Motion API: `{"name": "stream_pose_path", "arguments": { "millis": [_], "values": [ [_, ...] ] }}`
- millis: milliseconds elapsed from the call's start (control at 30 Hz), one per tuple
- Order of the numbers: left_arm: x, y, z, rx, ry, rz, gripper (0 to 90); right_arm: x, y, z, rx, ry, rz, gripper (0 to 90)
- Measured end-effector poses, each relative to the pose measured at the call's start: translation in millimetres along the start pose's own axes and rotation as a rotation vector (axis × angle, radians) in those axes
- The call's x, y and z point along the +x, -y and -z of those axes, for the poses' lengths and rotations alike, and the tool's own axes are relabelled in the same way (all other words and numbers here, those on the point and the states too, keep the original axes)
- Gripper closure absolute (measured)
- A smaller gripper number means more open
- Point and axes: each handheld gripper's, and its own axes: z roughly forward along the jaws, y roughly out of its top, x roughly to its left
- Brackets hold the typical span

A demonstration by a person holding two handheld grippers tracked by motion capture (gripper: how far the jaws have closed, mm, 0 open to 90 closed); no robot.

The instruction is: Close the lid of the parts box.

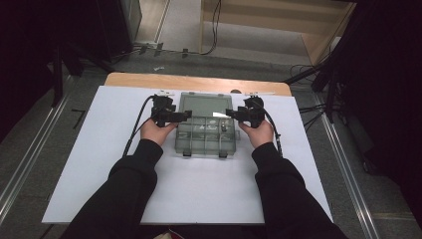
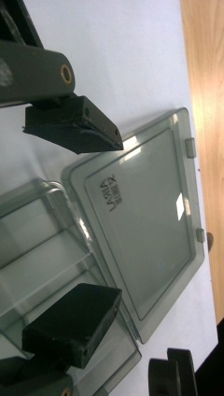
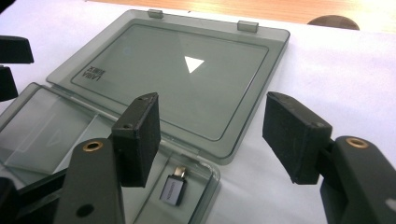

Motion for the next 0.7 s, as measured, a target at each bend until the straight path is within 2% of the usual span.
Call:
{"name": "stream_pose_path", "arguments": {
  "millis": [233, 400, 467, 700],
  "values": [
    [2.9, -7.8, -10.0, 0.003, -0.029, 0.015, 25.1, -0.8, -5.2, -6.3, -0.005, 0.017, 0.001, 35.3],
    [6.5, -12.1, -17.0, -0.001, -0.053, 0.019, 25.1, -0.3, -6.5, -13.2, -0.011, 0.042, 0.021, 35.2],
    [7.8, -13.3, -21.0, 0.006, -0.059, 0.03, 25.1, -1.5, -7.5, -16.6, -0.005, 0.045, 0.014, 35.2],
    [9.2, -16.5, -34.1, 0.02, -0.088, 0.026, 25.1, -3.3, -11.5, -25.9, 0.001, 0.062, 0.011, 35.2]
  ]
}}
